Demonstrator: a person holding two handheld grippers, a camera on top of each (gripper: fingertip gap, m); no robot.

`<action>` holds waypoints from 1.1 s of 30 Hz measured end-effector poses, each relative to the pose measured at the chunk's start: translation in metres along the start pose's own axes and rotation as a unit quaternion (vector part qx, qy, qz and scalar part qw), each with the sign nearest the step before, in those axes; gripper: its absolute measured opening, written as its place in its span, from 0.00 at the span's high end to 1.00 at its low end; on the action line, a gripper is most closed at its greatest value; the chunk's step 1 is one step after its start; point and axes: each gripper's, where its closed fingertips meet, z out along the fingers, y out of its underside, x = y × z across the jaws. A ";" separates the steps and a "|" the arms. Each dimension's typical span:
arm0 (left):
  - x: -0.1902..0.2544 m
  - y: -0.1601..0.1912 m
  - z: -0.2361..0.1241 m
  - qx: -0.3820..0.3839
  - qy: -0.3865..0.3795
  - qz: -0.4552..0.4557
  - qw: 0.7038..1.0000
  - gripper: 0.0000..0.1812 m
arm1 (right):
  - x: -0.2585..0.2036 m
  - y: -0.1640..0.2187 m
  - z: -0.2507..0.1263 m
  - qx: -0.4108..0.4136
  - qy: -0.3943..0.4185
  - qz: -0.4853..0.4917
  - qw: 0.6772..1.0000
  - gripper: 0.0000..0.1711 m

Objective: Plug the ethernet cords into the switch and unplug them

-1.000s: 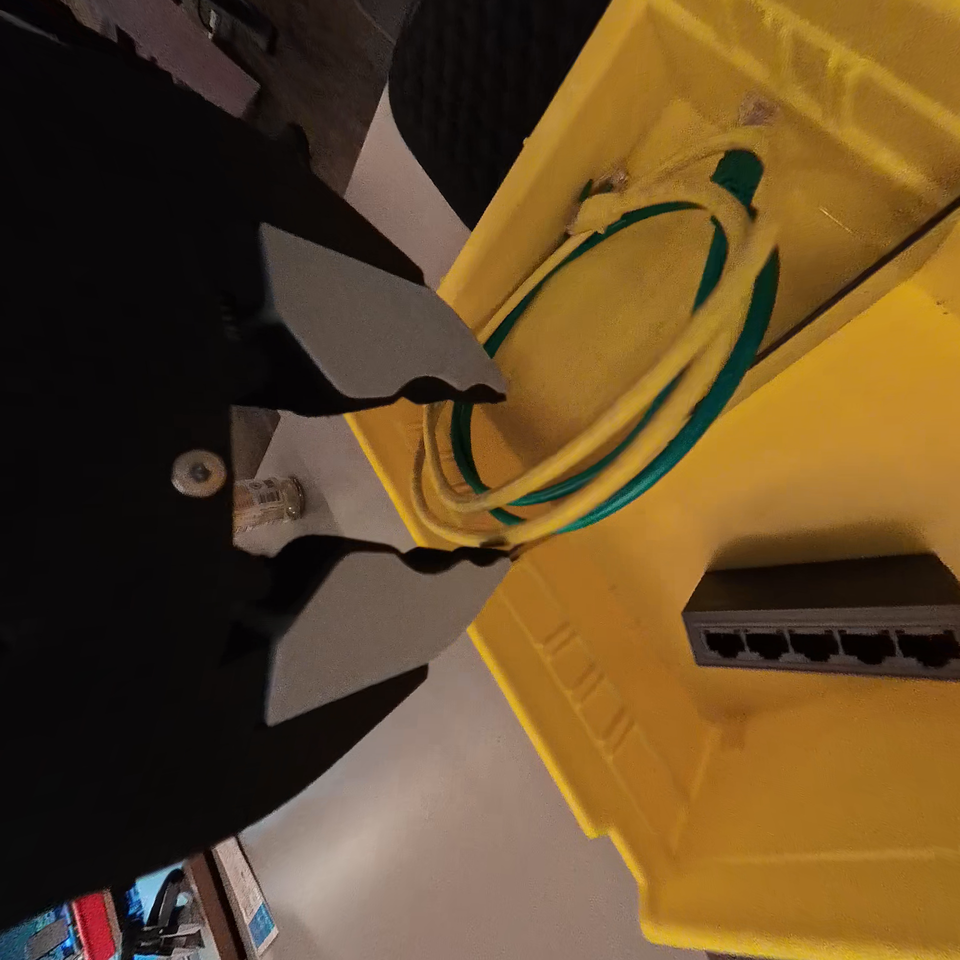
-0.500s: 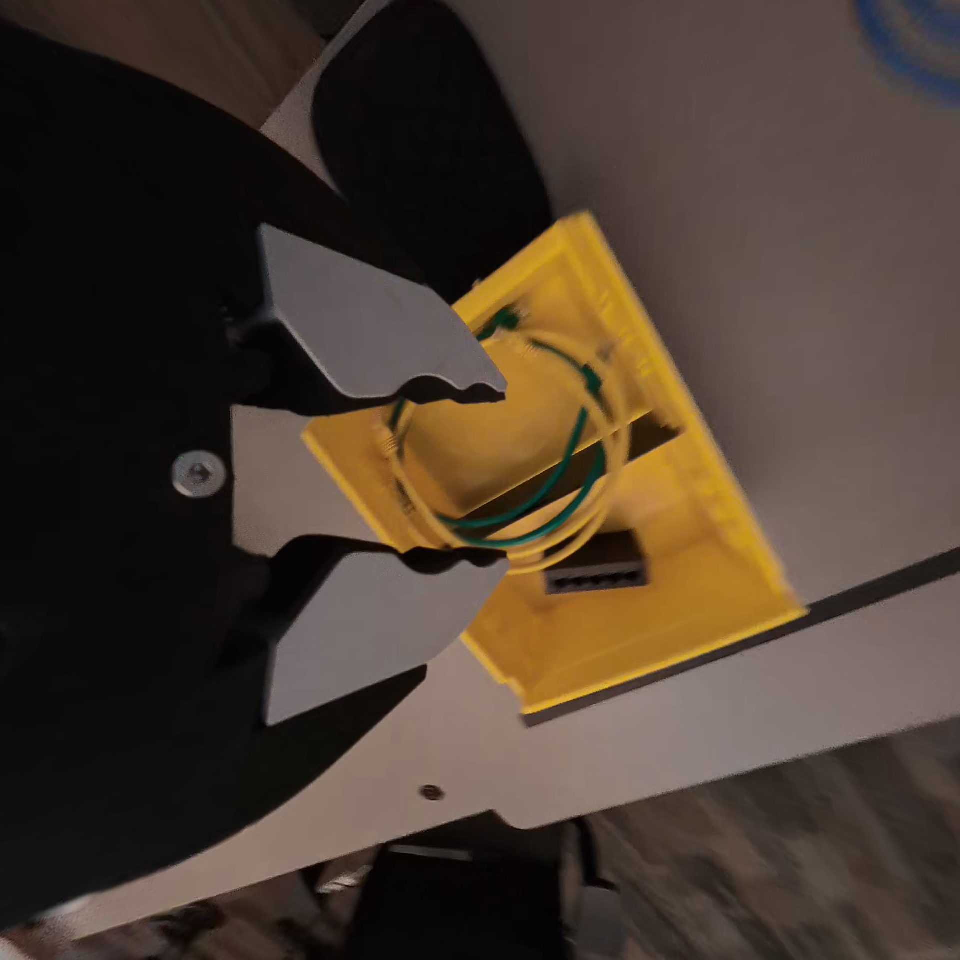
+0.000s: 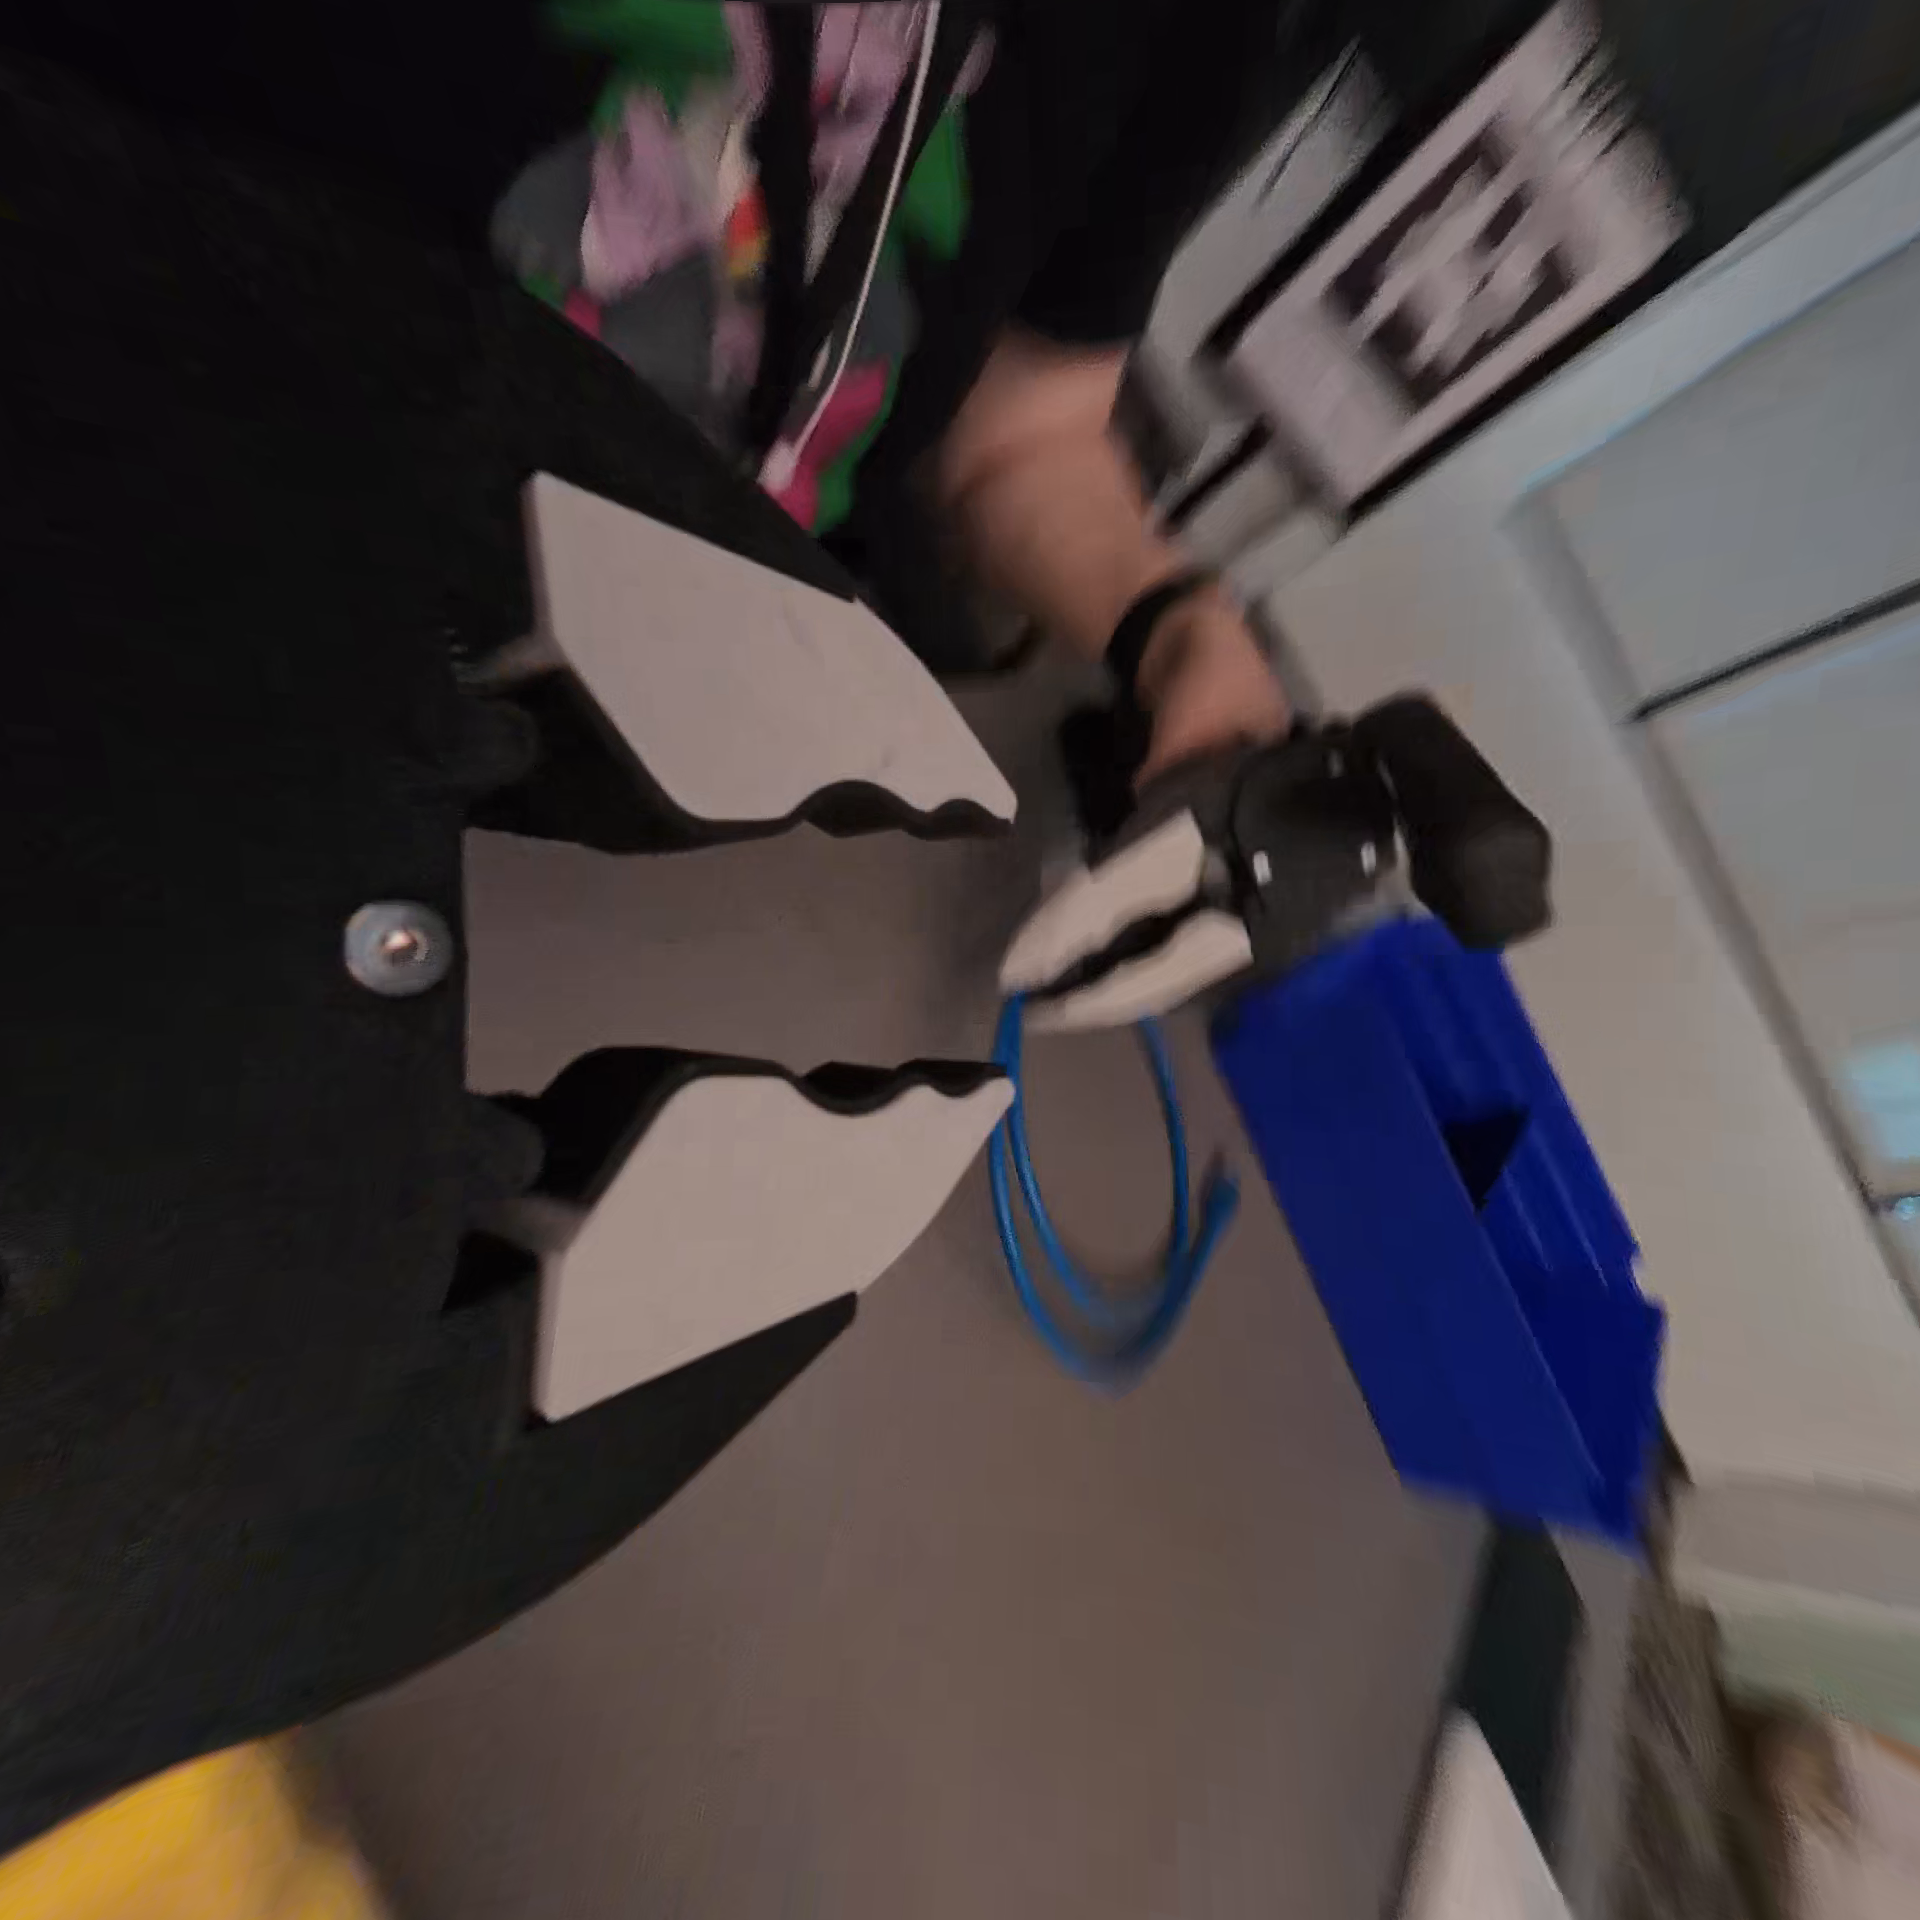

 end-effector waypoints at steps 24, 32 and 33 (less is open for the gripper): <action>0.040 -0.046 -0.084 0.235 0.089 -0.009 0.968 0.74 | -0.021 -0.119 -0.018 0.069 -0.059 -0.029 0.995 0.92; 0.029 -0.010 -0.095 0.213 0.060 -0.035 0.974 0.75 | 0.079 -0.096 -0.156 -0.206 0.350 -0.110 0.907 0.92; 0.029 -0.009 -0.095 0.214 0.059 -0.036 0.974 0.75 | 0.092 -0.077 -0.158 -0.238 0.361 -0.090 0.897 0.92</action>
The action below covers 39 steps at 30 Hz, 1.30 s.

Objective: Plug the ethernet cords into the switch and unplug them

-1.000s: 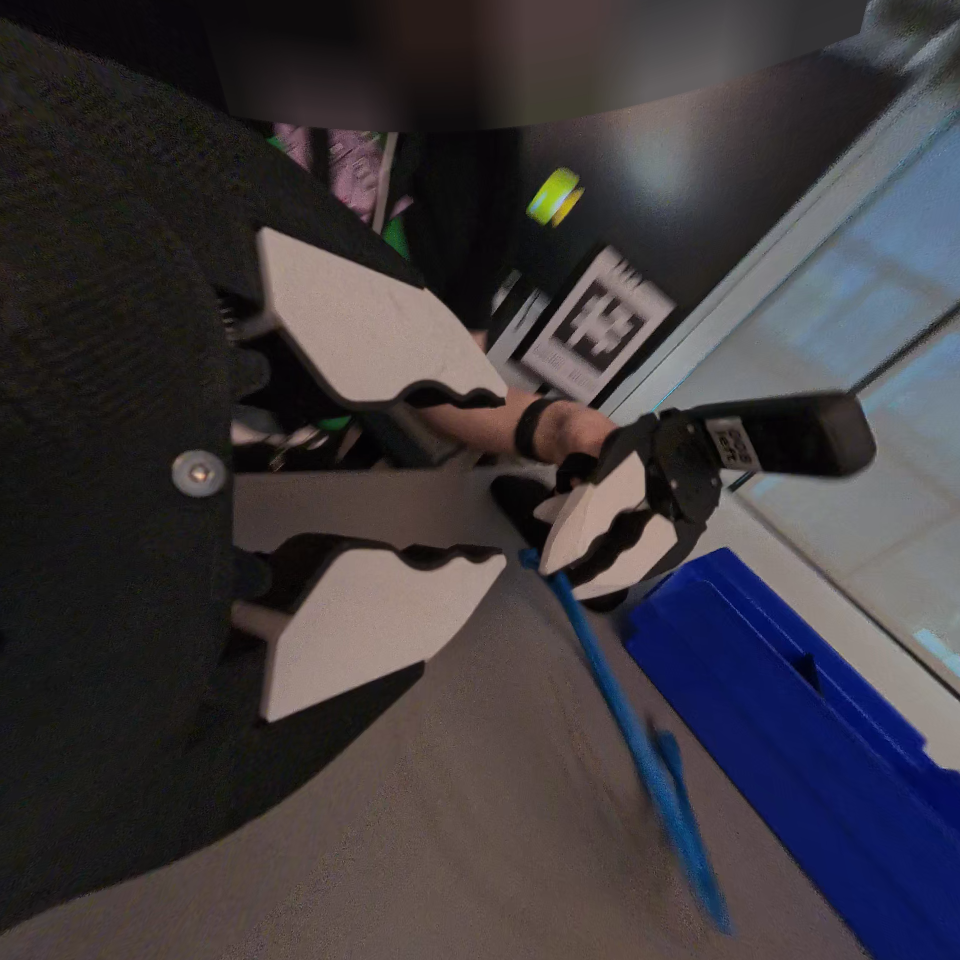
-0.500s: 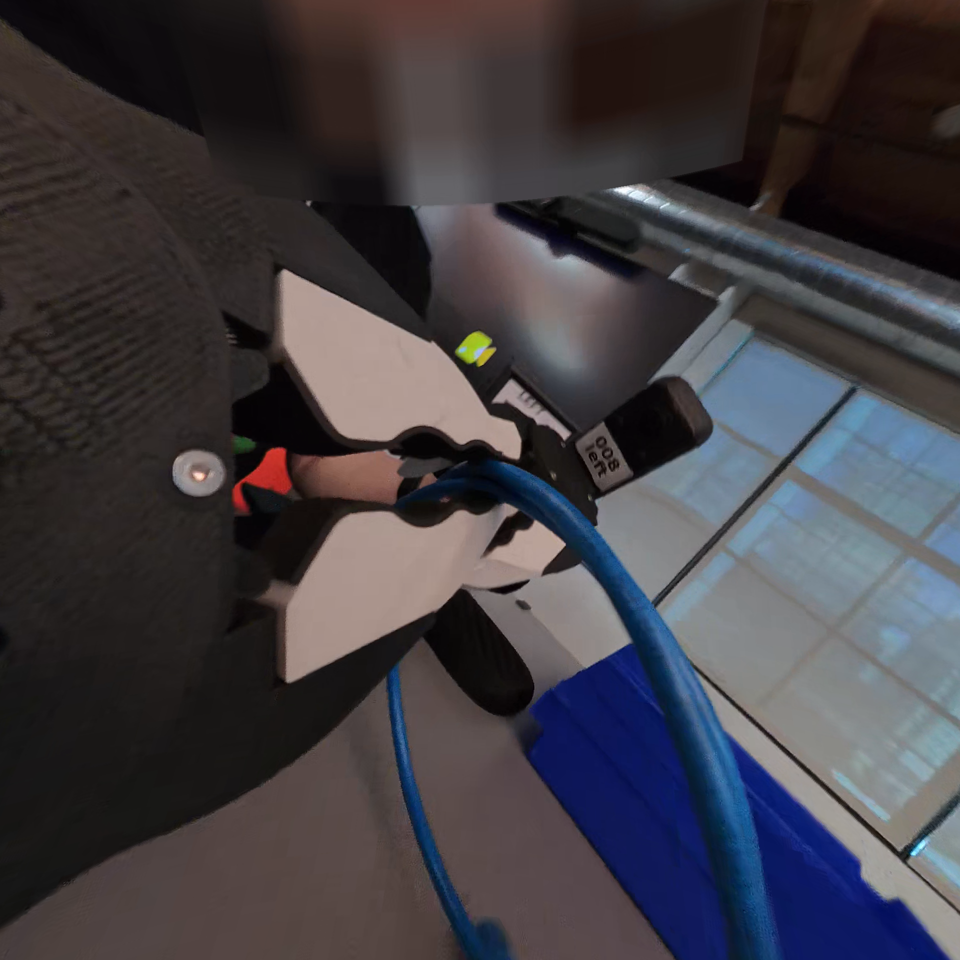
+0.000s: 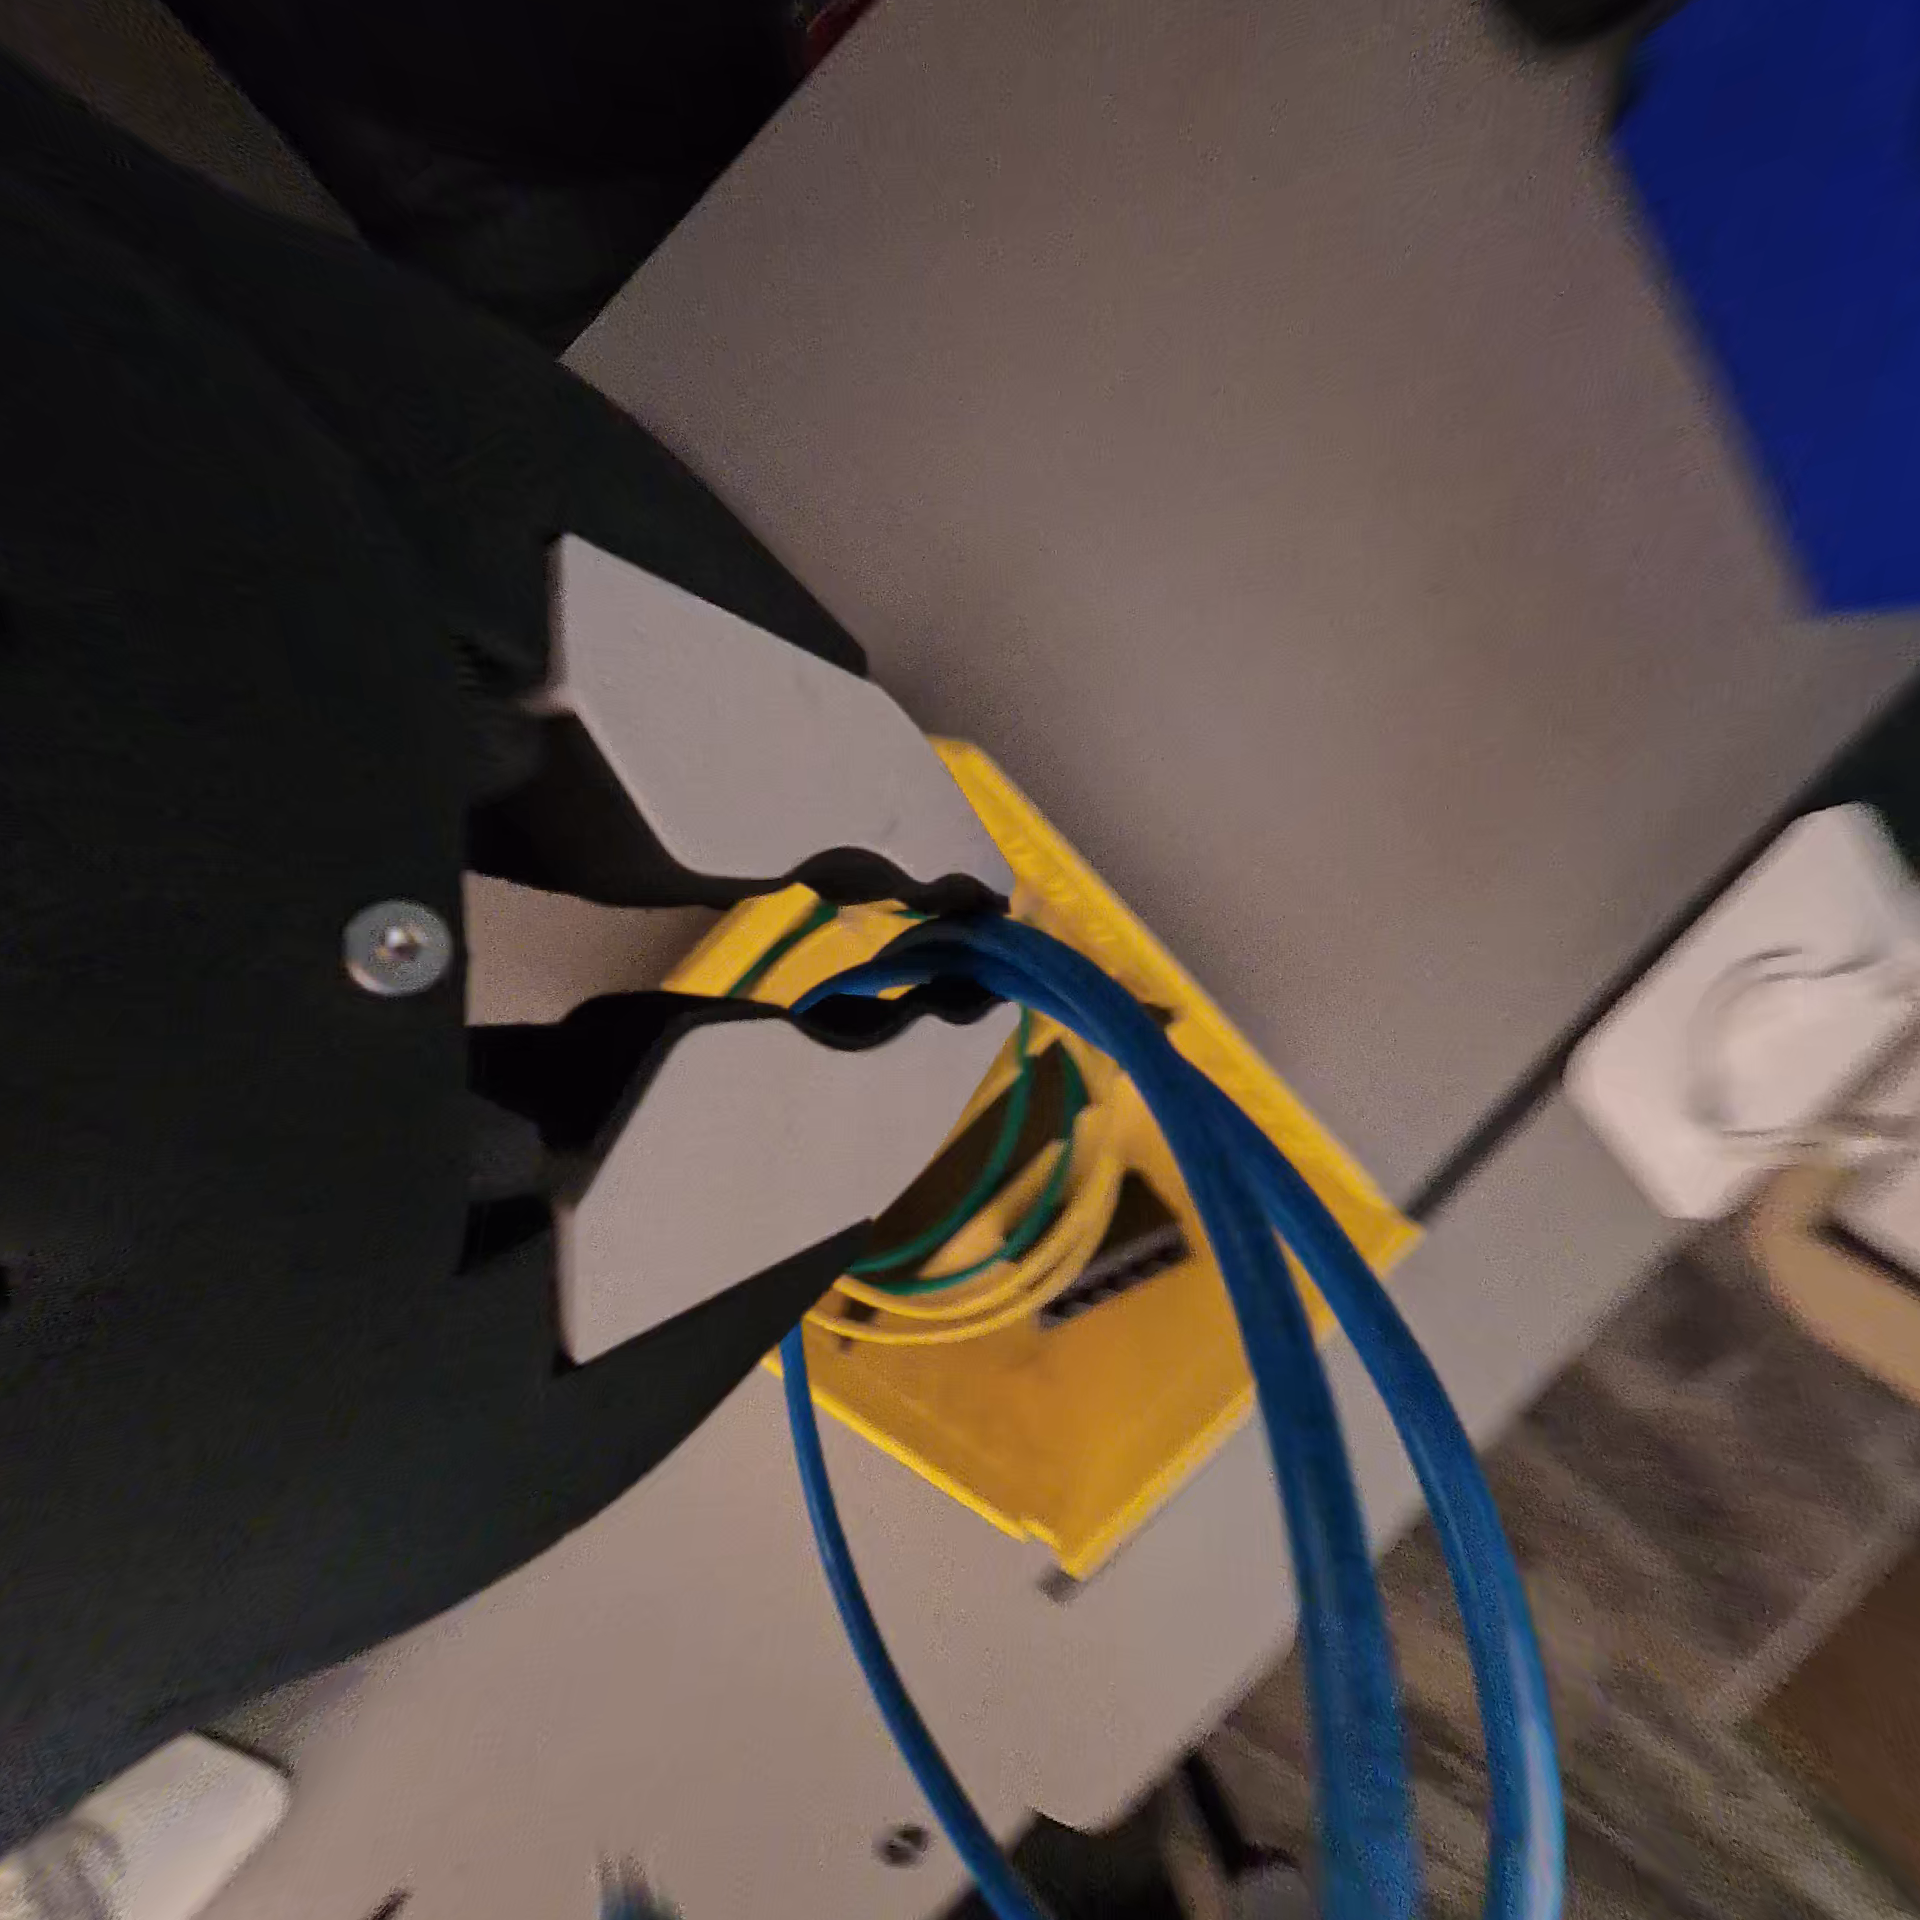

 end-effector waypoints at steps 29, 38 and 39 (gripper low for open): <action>-0.142 -0.008 -0.211 0.082 -0.477 -0.050 0.873 0.58 | 0.114 0.148 0.052 -0.021 0.109 0.208 0.972 0.59; -0.242 0.037 -0.261 0.120 -0.543 -0.144 0.819 0.46 | 0.107 0.194 0.101 0.000 0.111 0.287 0.951 0.88; -0.251 0.039 -0.256 0.132 -0.523 -0.155 0.827 0.49 | 0.108 0.193 0.102 0.020 0.110 0.303 0.946 0.89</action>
